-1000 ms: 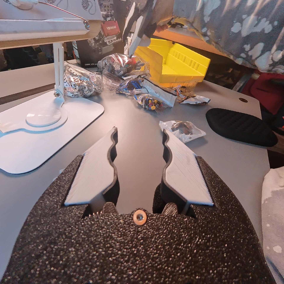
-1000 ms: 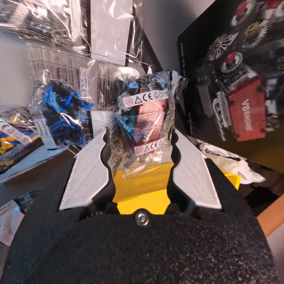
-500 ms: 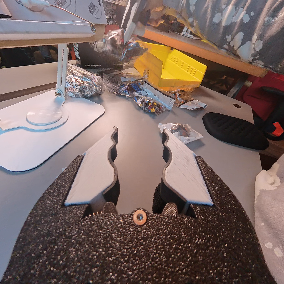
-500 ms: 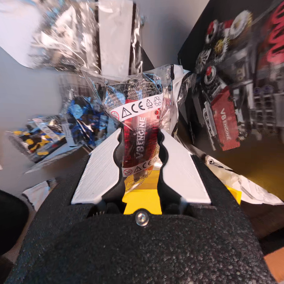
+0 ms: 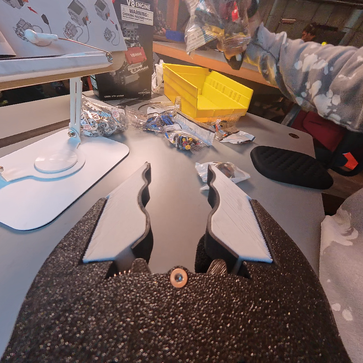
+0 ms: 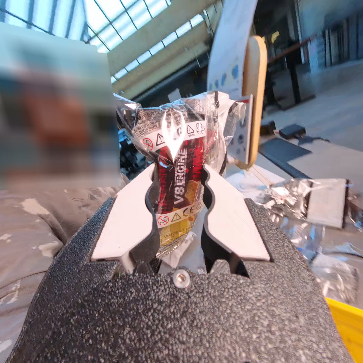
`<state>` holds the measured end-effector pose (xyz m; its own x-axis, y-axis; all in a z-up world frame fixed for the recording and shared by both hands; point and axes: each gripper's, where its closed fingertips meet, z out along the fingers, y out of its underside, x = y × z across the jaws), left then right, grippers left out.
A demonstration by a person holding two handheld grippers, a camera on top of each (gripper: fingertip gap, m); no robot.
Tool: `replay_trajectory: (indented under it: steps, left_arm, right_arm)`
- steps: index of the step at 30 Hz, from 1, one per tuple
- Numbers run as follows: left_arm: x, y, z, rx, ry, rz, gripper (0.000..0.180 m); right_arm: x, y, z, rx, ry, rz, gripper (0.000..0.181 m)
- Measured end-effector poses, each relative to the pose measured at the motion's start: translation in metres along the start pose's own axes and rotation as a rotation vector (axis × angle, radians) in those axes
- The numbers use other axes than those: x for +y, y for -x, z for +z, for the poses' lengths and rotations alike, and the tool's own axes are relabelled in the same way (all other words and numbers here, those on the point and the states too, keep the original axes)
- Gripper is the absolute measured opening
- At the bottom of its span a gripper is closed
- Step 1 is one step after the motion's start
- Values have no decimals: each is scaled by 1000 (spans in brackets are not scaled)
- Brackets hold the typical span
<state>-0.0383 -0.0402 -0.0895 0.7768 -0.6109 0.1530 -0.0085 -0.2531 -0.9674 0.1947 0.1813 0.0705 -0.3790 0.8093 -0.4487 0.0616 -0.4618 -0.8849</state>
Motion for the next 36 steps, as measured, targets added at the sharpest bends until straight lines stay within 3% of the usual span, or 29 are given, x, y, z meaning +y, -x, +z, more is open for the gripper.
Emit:
replay_trajectory:
  steps: [5, 9, 21, 25, 29, 34, 36]
  left_arm:
    - [4, -3, 3, 6, 19, 15, 55]
    - [8, -2, 5, -3, 37, 25, 54]
    - [8, 2, 3, -13, 38, 28, 54]
    - [8, 3, 3, -20, 37, 28, 54]
    - [10, 7, 3, -41, 47, 22, 55]
    - [13, 9, 5, -55, 62, 30, 56]
    - [13, 7, 5, -53, 63, 34, 56]
  right_arm:
    - [8, 47, -9, -182, -273, -100, 41]
    - [10, 60, -11, -249, -383, -133, 42]
    - [5, 12, -4, -11, -256, -80, 41]
    - [12, -56, -7, 427, -50, -107, 42]
    - [25, -128, -28, 959, 361, -246, 42]
    - [26, -176, -28, 1288, 775, -507, 42]
    - [24, -193, -41, 1419, 948, -619, 52]
